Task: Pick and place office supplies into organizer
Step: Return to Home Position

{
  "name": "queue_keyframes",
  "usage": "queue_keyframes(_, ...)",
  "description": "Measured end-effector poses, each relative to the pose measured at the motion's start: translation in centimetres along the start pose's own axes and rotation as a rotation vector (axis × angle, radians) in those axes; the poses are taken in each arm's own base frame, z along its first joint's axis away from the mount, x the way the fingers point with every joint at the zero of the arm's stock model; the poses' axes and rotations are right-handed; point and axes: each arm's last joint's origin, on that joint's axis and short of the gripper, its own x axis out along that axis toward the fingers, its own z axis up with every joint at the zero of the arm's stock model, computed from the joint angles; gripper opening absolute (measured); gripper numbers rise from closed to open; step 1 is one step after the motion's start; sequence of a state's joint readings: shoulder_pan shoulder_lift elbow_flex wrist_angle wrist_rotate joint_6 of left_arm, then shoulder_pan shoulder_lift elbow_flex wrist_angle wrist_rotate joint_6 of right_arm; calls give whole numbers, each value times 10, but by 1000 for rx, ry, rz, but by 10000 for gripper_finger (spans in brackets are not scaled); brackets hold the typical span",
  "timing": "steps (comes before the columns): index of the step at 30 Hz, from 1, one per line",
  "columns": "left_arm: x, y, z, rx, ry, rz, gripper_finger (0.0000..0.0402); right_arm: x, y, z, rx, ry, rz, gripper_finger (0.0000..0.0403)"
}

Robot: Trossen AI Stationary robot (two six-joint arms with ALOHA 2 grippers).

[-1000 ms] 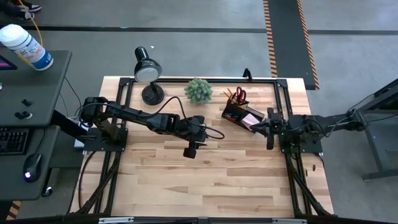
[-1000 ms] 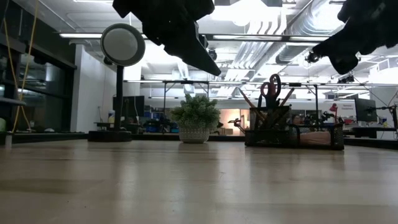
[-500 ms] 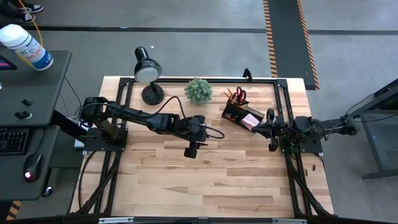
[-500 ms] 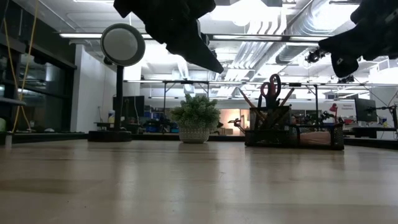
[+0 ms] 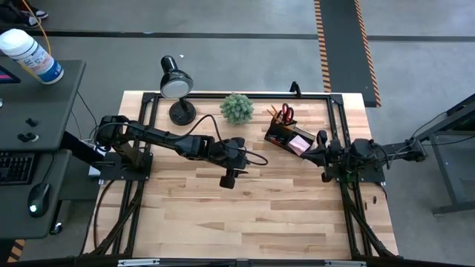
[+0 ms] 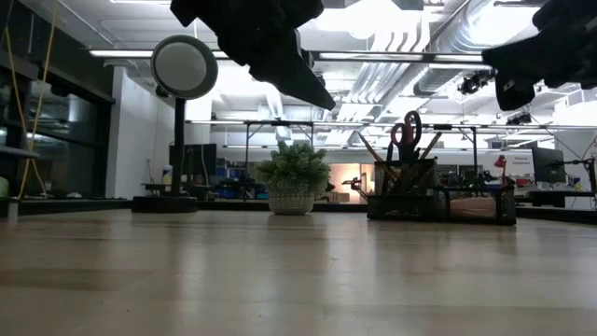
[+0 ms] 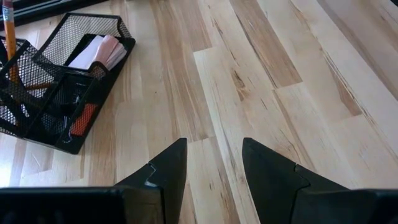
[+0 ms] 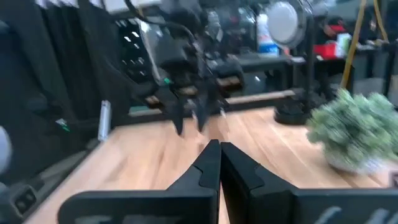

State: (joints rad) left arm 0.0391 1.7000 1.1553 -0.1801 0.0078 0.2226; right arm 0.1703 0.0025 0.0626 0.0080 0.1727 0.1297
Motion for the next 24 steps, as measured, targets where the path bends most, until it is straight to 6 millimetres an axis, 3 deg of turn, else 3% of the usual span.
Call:
queue_keyframes(4,0,0,0,0,-1,0,143,2,2,-7,-15,-53,97,0)
queue_keyframes(18,0,0,1,-11,-15,3,143,2,2,-5,-12,-78,88,0)
queue_keyframes(24,0,0,2,-21,-22,2,143,3,2,-14,29,17,99,0)
